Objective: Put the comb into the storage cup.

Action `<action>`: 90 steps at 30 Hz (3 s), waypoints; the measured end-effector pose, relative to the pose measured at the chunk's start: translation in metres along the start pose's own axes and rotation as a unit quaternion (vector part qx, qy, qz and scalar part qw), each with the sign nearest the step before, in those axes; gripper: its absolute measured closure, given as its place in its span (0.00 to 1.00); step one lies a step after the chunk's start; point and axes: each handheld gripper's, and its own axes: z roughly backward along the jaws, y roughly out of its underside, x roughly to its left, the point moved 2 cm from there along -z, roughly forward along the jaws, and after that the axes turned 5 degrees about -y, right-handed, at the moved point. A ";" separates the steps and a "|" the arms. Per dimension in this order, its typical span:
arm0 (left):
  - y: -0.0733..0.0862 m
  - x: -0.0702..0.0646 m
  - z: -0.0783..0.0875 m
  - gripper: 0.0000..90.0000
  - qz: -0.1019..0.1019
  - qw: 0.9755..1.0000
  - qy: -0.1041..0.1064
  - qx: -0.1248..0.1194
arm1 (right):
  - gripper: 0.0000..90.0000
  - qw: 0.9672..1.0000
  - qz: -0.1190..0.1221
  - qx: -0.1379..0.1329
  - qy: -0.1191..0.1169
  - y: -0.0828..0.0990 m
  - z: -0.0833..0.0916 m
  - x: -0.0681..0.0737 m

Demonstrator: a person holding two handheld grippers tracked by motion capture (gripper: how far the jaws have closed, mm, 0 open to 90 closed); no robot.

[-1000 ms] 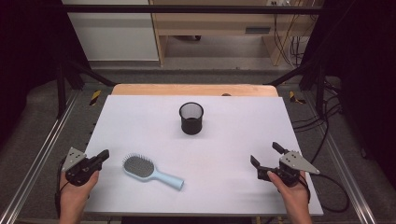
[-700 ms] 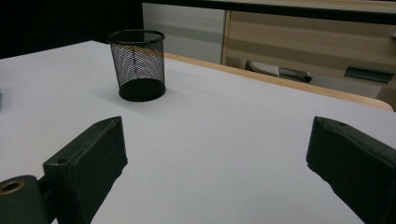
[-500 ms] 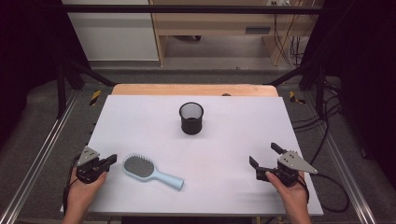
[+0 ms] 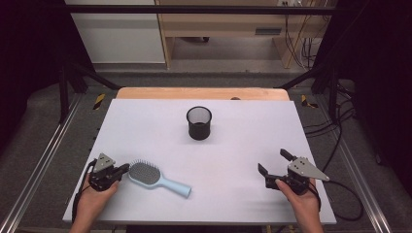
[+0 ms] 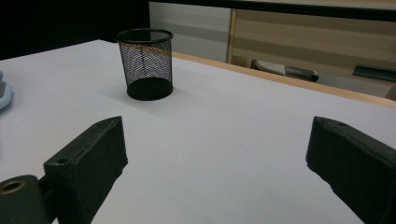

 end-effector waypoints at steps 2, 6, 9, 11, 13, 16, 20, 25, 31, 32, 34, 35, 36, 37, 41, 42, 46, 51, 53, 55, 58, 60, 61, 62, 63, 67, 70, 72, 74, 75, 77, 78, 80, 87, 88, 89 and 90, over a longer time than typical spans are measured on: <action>0.000 -0.001 0.000 1.00 0.000 1.000 0.000 0.001 | 0.06 1.000 0.000 -0.001 0.000 0.000 0.000 0.000; 0.000 -0.007 0.001 1.00 -0.002 1.000 0.003 0.005 | 0.06 1.000 -0.002 0.002 -0.001 0.000 0.000 0.001; -0.002 -0.019 -0.001 1.00 -0.011 1.000 0.012 0.012 | 0.06 1.000 -0.004 0.007 -0.003 0.000 -0.001 0.003; -0.004 -0.026 -0.002 1.00 -0.017 1.000 0.017 0.012 | 0.06 1.000 0.001 0.010 -0.003 0.000 -0.001 0.004; -0.006 -0.031 -0.004 1.00 -0.023 0.999 0.021 0.013 | 0.06 1.000 0.001 0.011 -0.005 0.000 -0.001 0.004; -0.009 -0.036 -0.007 1.00 -0.028 0.999 0.026 0.011 | 0.06 1.000 0.000 0.010 -0.005 -0.001 -0.001 0.004; -0.011 -0.041 -0.009 1.00 -0.034 0.999 0.030 0.016 | 0.06 1.000 0.000 0.011 -0.005 0.000 -0.001 0.004; -0.014 -0.050 -0.010 1.00 -0.044 0.998 0.036 0.021 | 0.06 1.000 -0.002 0.012 -0.006 0.000 -0.001 0.005; -0.017 -0.064 -0.012 1.00 -0.047 0.998 0.045 0.024 | 0.06 1.000 -0.001 0.017 -0.006 0.000 -0.002 0.005; -0.019 -0.071 -0.013 1.00 -0.048 0.997 0.051 0.025 | 0.06 1.000 -0.004 0.019 -0.007 -0.001 -0.002 0.006; -0.021 -0.078 -0.015 1.00 -0.053 0.997 0.059 0.026 | 0.06 1.000 -0.004 0.021 -0.007 -0.001 -0.002 0.006; -0.021 -0.078 -0.015 1.00 -0.053 0.997 0.059 0.026 | 0.06 1.000 -0.005 0.024 -0.008 -0.001 -0.002 0.006; -0.022 -0.086 -0.016 1.00 -0.053 0.996 0.062 0.026 | 0.06 1.000 -0.006 0.026 -0.009 -0.001 -0.002 0.007; -0.023 -0.089 -0.017 1.00 -0.054 0.996 0.064 0.026 | 0.06 1.000 -0.005 0.028 -0.010 -0.001 -0.002 0.007; -0.026 -0.102 -0.020 1.00 -0.058 0.995 0.074 0.025 | 0.07 0.999 -0.007 0.041 -0.015 -0.001 -0.003 0.010; -0.026 -0.105 -0.020 1.00 -0.061 0.995 0.075 0.025 | 0.07 0.999 -0.006 0.044 -0.017 -0.001 -0.003 0.011; -0.028 -0.116 -0.022 1.00 -0.065 0.994 0.083 0.023 | 0.07 0.998 0.003 0.055 -0.031 -0.003 -0.007 0.018; -0.029 -0.126 -0.023 1.00 -0.069 0.993 0.090 0.020 | 0.09 0.997 0.010 0.068 -0.044 -0.007 -0.012 0.030; -0.030 -0.130 -0.024 1.00 -0.072 0.993 0.094 0.020 | 0.10 0.996 0.011 0.073 -0.047 -0.008 -0.014 0.033; -0.030 -0.133 -0.024 1.00 -0.077 0.992 0.094 0.019 | 0.11 0.995 0.017 0.077 -0.054 -0.009 -0.016 0.038; -0.030 -0.135 -0.024 1.00 -0.078 0.992 0.096 0.018 | 0.12 0.994 0.023 0.088 -0.065 -0.010 -0.019 0.044; -0.029 -0.135 -0.025 1.00 -0.080 0.992 0.098 0.016 | 0.13 0.992 0.020 0.095 -0.076 -0.011 -0.021 0.049; -0.029 -0.135 -0.025 1.00 -0.080 0.992 0.098 0.016 | 0.13 0.992 0.020 0.095 -0.076 -0.011 -0.021 0.049; -0.029 -0.134 -0.025 1.00 -0.080 0.992 0.100 0.010 | 0.13 0.990 0.020 0.106 -0.085 -0.013 -0.024 0.054; -0.028 -0.134 -0.026 1.00 -0.080 0.992 0.101 0.009 | 0.14 0.989 0.020 0.111 -0.091 -0.014 -0.025 0.058; -0.027 -0.132 -0.024 1.00 -0.081 0.992 0.101 -0.004 | 0.15 0.983 0.032 0.143 -0.115 -0.019 -0.031 0.073; -0.029 -0.124 -0.017 1.00 -0.078 0.993 0.088 -0.032 | 0.15 0.975 0.038 0.168 -0.137 -0.022 -0.034 0.086; -0.030 -0.119 -0.013 0.93 -0.070 0.993 0.073 -0.055 | 0.16 0.970 0.045 0.189 -0.147 -0.023 -0.037 0.095; -0.032 -0.114 -0.011 0.84 -0.065 0.993 0.057 -0.083 | 0.21 0.963 0.052 0.211 -0.161 -0.024 -0.039 0.104; -0.032 -0.114 -0.011 0.76 -0.065 0.993 0.057 -0.083 | 0.21 0.959 0.055 0.224 -0.166 -0.023 -0.041 0.108; -0.035 -0.108 -0.009 0.56 -0.044 0.992 0.034 -0.117 | 0.21 0.952 0.059 0.246 -0.173 -0.022 -0.045 0.115; -0.035 -0.108 -0.009 0.50 -0.044 0.992 0.034 -0.117 | 0.21 0.952 0.059 0.246 -0.173 -0.022 -0.045 0.115; -0.038 -0.103 -0.006 0.35 -0.028 0.989 0.019 -0.141 | 0.24 0.943 0.067 0.272 -0.182 -0.018 -0.052 0.125; -0.039 -0.098 -0.004 0.07 -0.007 0.988 0.007 -0.153 | 0.42 0.923 0.077 0.321 -0.199 -0.008 -0.066 0.142; -0.039 -0.097 -0.004 0.07 -0.005 0.988 0.007 -0.155 | 0.42 0.923 0.077 0.321 -0.199 -0.008 -0.066 0.142; -0.039 -0.097 -0.003 0.06 -0.003 0.988 0.007 -0.156 | 0.46 0.919 0.079 0.331 -0.201 -0.006 -0.069 0.146; -0.039 -0.096 -0.003 0.06 -0.002 0.988 0.006 -0.157 | 0.48 0.916 0.082 0.336 -0.202 -0.005 -0.070 0.147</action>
